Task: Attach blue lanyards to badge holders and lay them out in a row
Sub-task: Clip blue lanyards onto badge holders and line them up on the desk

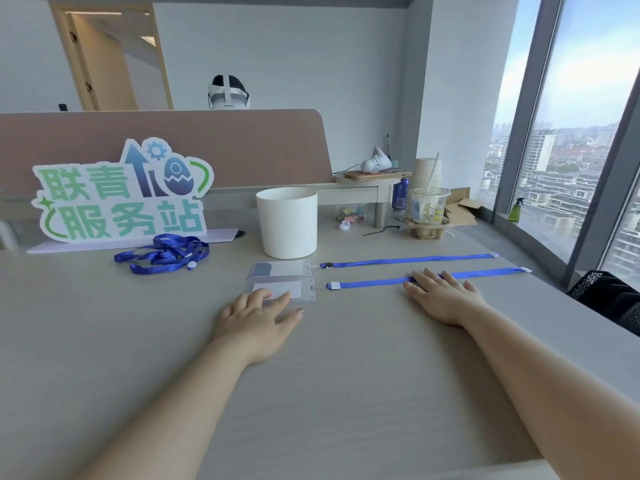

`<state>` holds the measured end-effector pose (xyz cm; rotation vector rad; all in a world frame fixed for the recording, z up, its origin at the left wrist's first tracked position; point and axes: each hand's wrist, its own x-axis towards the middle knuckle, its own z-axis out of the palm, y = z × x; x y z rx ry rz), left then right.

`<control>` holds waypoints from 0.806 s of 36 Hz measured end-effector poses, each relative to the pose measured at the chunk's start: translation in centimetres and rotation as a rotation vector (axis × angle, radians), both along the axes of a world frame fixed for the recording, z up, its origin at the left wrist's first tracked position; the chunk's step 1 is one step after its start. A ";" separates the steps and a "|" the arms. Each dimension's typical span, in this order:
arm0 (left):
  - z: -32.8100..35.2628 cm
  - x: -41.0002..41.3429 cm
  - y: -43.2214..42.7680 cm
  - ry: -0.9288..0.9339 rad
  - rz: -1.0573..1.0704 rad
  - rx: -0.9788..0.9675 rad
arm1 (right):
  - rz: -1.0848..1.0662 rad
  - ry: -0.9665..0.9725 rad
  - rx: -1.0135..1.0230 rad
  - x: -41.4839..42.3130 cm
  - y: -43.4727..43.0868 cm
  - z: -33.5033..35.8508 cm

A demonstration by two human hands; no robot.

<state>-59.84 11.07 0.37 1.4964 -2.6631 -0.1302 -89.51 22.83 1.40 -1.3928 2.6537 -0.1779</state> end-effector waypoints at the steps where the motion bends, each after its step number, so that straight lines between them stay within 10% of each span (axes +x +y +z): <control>1: 0.0 0.0 0.0 0.002 0.001 -0.003 | 0.000 -0.002 0.000 0.0 0.0 0.0; 19: 0.1 1.6 0.1 0.312 -0.050 -0.132 | 0.008 0.091 -0.186 0.8 0.1 -0.2; 29: 0.2 21.5 -3.5 0.321 0.135 -0.293 | 0.449 -0.019 -0.413 18.9 -6.7 0.0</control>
